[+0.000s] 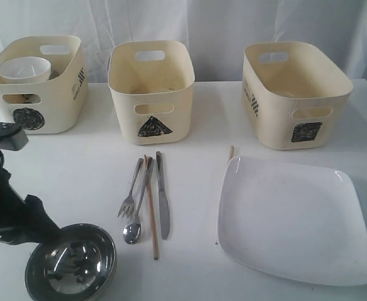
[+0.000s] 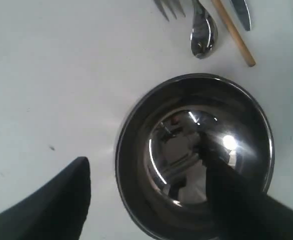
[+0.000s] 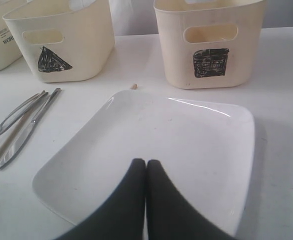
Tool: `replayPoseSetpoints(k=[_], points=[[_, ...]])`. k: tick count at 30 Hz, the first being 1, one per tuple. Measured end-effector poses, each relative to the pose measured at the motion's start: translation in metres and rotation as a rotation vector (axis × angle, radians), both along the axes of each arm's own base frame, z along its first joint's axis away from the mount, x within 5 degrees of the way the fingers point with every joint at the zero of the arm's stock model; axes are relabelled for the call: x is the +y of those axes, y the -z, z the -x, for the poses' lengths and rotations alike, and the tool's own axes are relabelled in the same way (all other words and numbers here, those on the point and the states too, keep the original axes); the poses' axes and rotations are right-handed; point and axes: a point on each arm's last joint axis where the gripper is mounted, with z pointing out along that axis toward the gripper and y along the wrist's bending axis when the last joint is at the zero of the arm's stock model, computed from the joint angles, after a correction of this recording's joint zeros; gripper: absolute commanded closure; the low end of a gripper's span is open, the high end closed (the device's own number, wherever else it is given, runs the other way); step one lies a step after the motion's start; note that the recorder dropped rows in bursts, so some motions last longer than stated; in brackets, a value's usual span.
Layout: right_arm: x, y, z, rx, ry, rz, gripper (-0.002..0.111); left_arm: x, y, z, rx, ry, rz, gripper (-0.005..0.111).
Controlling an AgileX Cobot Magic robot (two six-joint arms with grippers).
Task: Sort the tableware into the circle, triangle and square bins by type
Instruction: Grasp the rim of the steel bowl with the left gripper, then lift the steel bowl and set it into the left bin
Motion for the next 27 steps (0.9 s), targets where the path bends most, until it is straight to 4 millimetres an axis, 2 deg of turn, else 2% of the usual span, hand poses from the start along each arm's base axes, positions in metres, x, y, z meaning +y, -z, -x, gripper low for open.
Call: replayPoseSetpoints(k=[8,13,16,21,23,27], points=[[0.0,0.0,0.0,0.0,0.0,0.0,0.108,-0.008,0.022,-0.011,0.056,0.024,-0.032,0.038],[0.0,0.0,0.0,0.0,0.0,0.0,0.108,-0.01,0.039,-0.018,0.102,0.042,-0.06,0.044],[0.0,0.0,0.0,0.0,0.0,0.0,0.108,-0.011,0.052,-0.022,0.137,0.051,-0.077,0.058],[0.0,0.0,0.0,0.0,0.0,0.0,0.108,-0.011,0.065,-0.029,0.156,0.045,-0.097,0.105],[0.0,0.0,0.0,0.0,0.0,0.0,0.108,-0.011,0.064,-0.029,0.154,0.053,-0.098,0.106],[0.0,0.0,0.0,0.0,0.0,0.0,0.108,-0.011,0.037,-0.039,0.04,0.095,-0.126,0.106]])
